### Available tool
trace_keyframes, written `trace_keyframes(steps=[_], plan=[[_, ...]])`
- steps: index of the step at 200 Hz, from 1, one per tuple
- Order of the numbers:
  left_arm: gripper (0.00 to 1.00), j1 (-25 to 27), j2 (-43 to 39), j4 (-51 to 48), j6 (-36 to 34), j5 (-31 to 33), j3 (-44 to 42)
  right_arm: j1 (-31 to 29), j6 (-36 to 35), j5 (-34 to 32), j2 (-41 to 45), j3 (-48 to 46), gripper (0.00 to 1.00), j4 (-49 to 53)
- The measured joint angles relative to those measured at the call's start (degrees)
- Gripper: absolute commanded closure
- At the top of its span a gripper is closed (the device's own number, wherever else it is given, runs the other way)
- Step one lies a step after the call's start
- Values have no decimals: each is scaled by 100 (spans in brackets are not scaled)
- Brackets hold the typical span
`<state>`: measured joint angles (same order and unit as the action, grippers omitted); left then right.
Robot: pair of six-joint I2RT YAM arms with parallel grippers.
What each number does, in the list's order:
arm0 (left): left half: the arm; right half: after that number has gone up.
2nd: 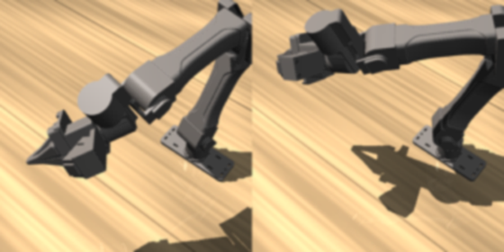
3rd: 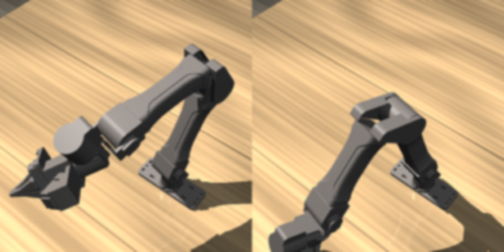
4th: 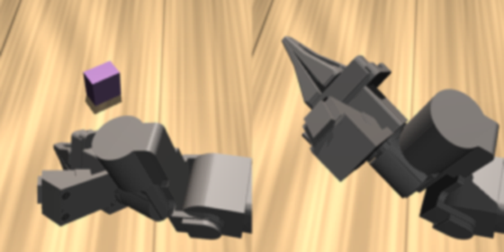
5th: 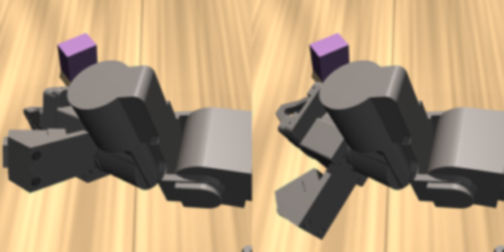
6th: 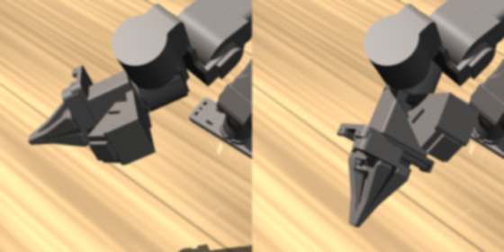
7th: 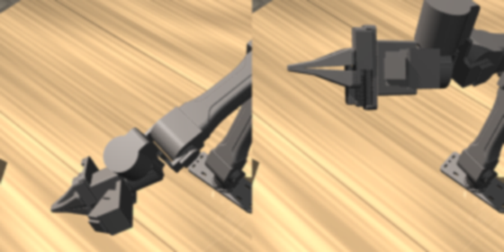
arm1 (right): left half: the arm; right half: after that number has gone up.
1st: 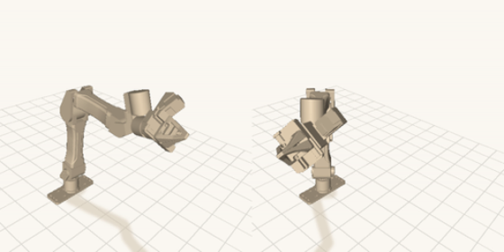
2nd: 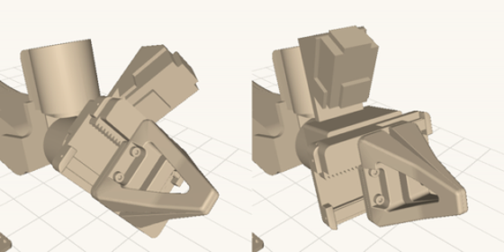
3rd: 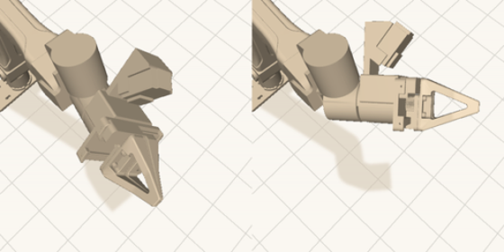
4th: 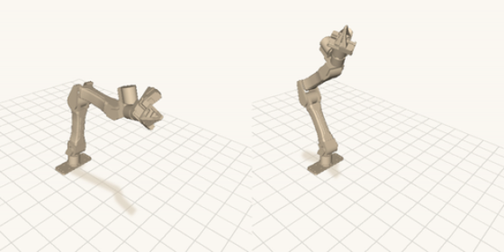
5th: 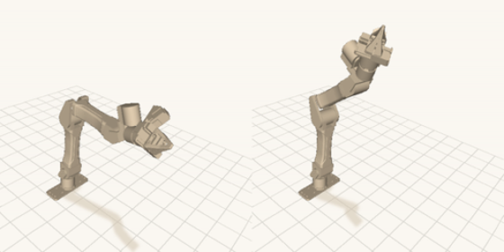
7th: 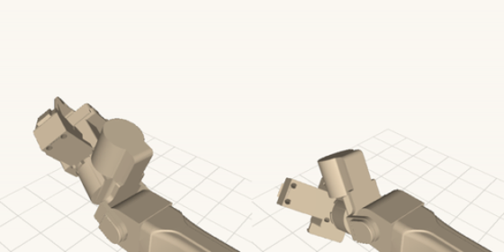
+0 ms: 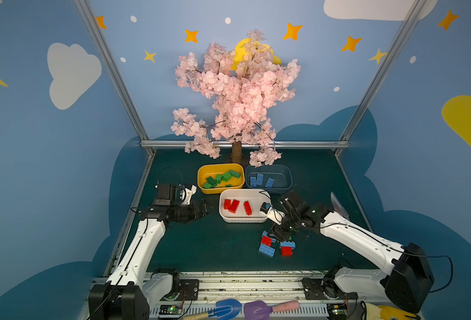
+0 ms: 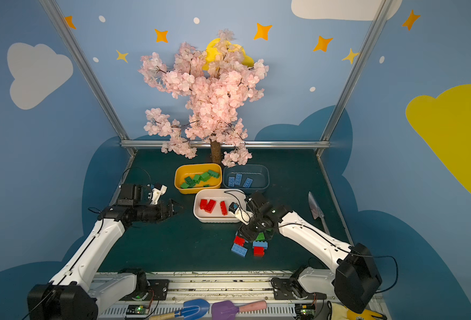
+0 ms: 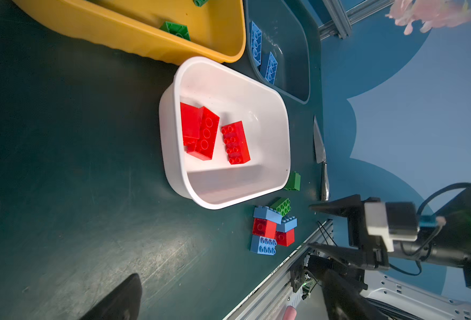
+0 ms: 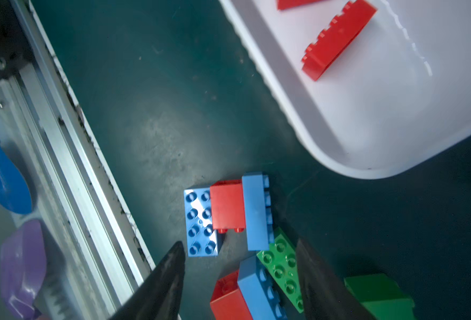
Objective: Sort the legos into containers by color
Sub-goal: 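Lower the right gripper onto the pile and grasp a light blue brick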
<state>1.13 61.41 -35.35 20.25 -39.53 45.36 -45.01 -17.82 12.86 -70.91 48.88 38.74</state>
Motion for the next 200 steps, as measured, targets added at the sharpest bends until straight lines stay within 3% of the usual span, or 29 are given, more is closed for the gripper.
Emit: trace_keyframes(steps=[30,84,118,200], plan=[[0,0,-61,4,66,-11,-31,-380,-262,-319,-50,-437,39,11],[1,4,-111,7,81,-13,-59,-463,-289,-1294,-686,-481,42,-289],[1,7,-111,4,79,-13,-59,-442,-184,-1744,-1093,-472,52,-409],[0,15,-109,4,76,-11,-59,-337,-151,-1537,-1484,-437,62,-944]])
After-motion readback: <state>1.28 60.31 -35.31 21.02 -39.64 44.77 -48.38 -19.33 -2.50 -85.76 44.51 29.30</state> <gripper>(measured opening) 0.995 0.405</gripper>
